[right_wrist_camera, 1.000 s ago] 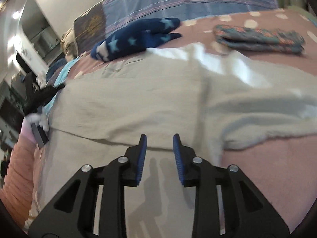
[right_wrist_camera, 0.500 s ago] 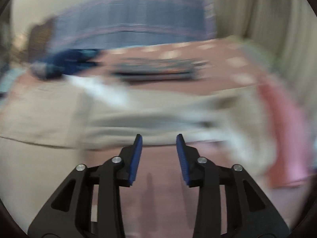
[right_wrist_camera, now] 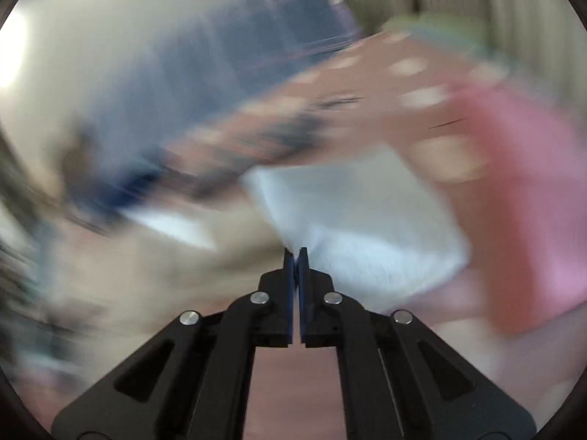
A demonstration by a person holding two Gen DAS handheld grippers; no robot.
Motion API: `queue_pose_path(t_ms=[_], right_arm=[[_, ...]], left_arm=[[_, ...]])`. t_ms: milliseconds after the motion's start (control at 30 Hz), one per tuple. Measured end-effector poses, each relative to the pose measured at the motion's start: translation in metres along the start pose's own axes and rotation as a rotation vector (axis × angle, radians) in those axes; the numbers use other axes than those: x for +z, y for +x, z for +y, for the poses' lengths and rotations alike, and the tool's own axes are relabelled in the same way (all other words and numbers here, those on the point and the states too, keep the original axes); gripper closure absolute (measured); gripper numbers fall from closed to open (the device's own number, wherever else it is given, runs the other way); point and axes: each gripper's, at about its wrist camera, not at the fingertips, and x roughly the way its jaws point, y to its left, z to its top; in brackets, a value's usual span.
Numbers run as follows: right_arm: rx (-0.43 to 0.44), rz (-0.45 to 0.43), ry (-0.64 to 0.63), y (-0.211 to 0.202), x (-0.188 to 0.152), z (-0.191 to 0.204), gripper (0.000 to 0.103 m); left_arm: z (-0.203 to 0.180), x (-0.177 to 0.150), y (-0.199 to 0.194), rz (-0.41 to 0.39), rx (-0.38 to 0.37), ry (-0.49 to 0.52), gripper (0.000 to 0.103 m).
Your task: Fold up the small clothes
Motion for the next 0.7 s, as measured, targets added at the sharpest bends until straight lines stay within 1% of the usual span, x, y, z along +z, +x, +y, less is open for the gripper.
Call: queue_pose_path(t_ms=[67,100,133,167,200,233,300,367,433,467,500,533,567,600,633,700], right_arm=[[0.196,0.038,0.036,0.011,0.006,0.026,0.101],[0.250,0.056,0.033,0.019,0.007,0.038,0.101],[0.298,0.082,0.009,0.034,0.007,0.061,0.101],[0.319,0.100,-0.013,0.045,0.005,0.076,0.101],[0.340,0.122,-0.037,0.058,0.002,0.092,0.101],[0.368,0.156,-0.056,0.075,-0.005,0.110,0.101],[0.423,0.227,-0.076,0.110,-0.019,0.142,0.101],[0.447,0.278,-0.103,0.136,-0.036,0.167,0.101],[0.475,0.353,-0.114,0.166,-0.056,0.189,0.101],[0.483,0.392,-0.121,0.177,-0.067,0.197,0.101],[0.486,0.423,-0.134,0.184,-0.075,0.204,0.100],[0.483,0.471,-0.162,0.195,-0.087,0.211,0.094],[0.463,0.502,-0.180,0.202,-0.094,0.212,0.092],[0.423,0.522,-0.192,0.207,-0.102,0.210,0.083],[0.400,0.524,-0.199,0.206,-0.108,0.208,0.078],[0.334,0.508,-0.239,0.196,-0.114,0.199,0.078]], left_arm=[[-0.001,0.001,0.000,-0.002,0.002,0.002,0.051],[0.000,0.001,-0.003,-0.008,-0.007,-0.007,0.051],[0.004,0.002,-0.007,-0.015,-0.030,-0.036,0.051],[0.010,0.002,-0.010,-0.020,-0.060,-0.069,0.051],[0.019,0.001,-0.017,-0.030,-0.142,-0.140,0.051],[0.025,-0.001,-0.022,-0.036,-0.193,-0.182,0.051],[0.032,-0.003,-0.033,-0.052,-0.251,-0.216,0.051],[0.034,-0.005,-0.045,-0.070,-0.286,-0.206,0.050],[0.036,-0.007,-0.057,-0.078,-0.357,-0.194,0.049],[0.038,-0.008,-0.061,-0.081,-0.391,-0.197,0.046],[0.038,-0.010,-0.064,-0.084,-0.412,-0.200,0.044],[0.039,-0.011,-0.066,-0.086,-0.441,-0.204,0.043],[0.040,-0.013,-0.067,-0.084,-0.457,-0.206,0.043],[0.040,-0.014,-0.067,-0.078,-0.473,-0.206,0.042],[0.039,-0.015,-0.065,-0.073,-0.475,-0.206,0.042],[0.037,-0.016,-0.058,-0.044,-0.492,-0.212,0.041]])
